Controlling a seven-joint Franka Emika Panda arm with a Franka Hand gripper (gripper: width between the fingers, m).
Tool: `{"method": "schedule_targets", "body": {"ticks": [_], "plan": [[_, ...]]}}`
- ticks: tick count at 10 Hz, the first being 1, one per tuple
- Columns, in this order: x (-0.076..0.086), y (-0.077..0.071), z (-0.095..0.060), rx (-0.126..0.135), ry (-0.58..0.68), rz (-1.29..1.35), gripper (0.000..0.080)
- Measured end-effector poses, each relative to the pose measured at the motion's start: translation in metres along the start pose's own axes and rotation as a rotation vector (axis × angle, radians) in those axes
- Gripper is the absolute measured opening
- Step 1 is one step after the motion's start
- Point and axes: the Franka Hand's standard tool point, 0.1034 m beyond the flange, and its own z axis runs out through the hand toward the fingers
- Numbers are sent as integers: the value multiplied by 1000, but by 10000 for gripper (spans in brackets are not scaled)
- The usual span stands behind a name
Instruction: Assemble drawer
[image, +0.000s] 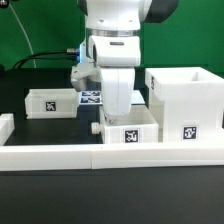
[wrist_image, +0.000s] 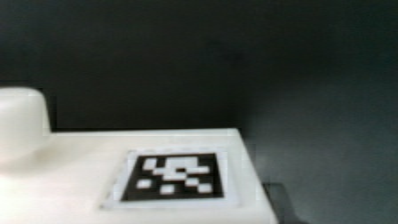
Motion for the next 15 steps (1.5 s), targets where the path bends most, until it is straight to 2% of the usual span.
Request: {"method": "schedule_targets", "body": {"ticks": [1,5,7,9,10,12,15], "plan": [[5,2,3,2,3,3,42],[3,0,6,6,3,8,42],[8,-3,7,10,2,-3,42],[8,-3,8,5,0,-7,42],[7,-3,8,-14,2,-5,42],[7,-4,9,-10,2,-5,42],[17,-3,8,-14,2,21,42]]}}
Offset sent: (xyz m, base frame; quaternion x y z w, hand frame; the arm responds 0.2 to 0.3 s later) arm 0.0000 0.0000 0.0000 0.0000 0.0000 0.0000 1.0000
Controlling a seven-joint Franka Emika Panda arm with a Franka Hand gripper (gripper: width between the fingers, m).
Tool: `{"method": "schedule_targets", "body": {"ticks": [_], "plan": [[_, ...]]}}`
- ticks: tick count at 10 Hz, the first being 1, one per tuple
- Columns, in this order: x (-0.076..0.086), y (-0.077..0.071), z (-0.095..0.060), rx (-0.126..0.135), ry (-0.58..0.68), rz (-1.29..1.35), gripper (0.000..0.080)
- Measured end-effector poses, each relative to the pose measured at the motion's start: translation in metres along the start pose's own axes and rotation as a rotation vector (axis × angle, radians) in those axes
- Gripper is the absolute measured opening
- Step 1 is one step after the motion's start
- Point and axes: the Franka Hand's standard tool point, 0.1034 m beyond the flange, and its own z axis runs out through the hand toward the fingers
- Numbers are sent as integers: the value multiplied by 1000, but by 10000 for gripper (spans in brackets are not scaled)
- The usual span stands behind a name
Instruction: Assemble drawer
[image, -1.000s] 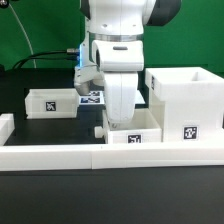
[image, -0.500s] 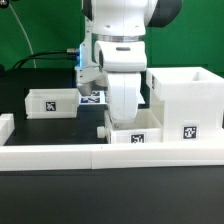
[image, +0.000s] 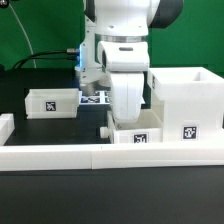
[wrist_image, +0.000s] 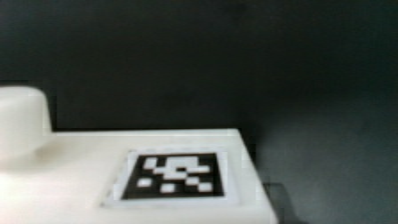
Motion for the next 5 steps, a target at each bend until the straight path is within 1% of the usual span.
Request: {"method": "schedule_targets", "body": {"ticks": [5], "plan": [[0,0,0,-2,0,3,42]]}}
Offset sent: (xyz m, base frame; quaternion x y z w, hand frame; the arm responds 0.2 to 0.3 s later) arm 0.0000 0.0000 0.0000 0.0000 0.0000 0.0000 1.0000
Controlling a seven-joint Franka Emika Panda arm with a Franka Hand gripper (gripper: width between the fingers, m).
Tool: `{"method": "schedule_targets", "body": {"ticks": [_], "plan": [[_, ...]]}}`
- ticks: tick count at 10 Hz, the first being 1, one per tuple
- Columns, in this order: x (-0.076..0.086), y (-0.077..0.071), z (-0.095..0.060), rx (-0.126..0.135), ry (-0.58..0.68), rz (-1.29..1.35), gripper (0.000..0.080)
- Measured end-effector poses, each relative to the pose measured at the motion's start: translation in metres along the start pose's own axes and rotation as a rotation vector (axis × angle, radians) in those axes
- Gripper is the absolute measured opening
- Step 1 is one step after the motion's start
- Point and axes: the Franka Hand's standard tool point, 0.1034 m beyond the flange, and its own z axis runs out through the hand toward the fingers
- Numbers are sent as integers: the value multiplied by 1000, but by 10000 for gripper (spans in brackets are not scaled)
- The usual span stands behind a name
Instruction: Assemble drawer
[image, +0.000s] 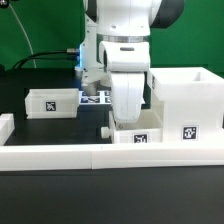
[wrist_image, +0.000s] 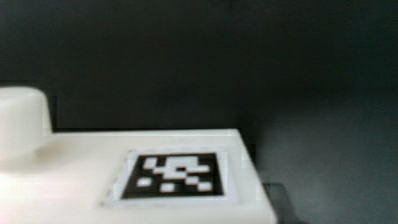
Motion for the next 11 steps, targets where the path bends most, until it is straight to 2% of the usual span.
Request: {"method": "schedule_targets", "body": {"ticks": [4,6,11], "plan": [[4,1,0,-10,-4,-15,42],[4,2,0,-28,-5,-7,42],[6,2,0,-27,-12,-15,42]]}}
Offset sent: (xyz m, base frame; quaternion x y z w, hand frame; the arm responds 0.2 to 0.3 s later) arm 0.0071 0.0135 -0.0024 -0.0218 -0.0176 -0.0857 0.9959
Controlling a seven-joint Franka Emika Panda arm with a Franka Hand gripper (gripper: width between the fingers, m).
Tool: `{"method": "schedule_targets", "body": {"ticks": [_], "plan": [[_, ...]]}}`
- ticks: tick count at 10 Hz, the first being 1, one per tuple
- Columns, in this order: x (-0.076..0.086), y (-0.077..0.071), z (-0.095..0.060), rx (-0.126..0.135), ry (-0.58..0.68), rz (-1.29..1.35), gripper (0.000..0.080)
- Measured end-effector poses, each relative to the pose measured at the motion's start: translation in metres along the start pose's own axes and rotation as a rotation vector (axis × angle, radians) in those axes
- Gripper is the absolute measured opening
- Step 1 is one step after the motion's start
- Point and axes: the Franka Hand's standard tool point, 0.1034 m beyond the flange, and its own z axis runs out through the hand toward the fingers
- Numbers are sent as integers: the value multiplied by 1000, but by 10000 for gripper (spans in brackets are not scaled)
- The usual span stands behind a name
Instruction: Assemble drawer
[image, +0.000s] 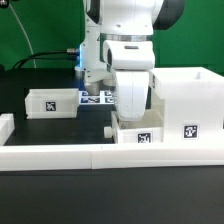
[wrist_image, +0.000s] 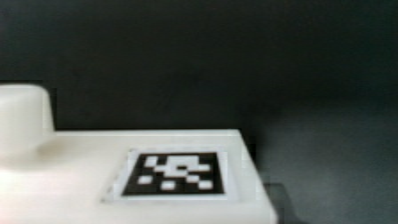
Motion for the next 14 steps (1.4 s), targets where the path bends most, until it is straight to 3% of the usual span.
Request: {"method": "schedule_targets", "body": {"ticks": [3,7,9,10,11,12,14], "plan": [[5,3,-2,-9,-40,-13,42],[0,3,-2,-11,-67,-5,44],[-2,5,-10,-20,-68,1,426],[-2,7,-17,-29,-67,5,426],[-2,10,-24,-35,-69,7,560],[-4,13,-32,-47,-69,10,621],[-20,17,-47,-67,-73,19,644]]}}
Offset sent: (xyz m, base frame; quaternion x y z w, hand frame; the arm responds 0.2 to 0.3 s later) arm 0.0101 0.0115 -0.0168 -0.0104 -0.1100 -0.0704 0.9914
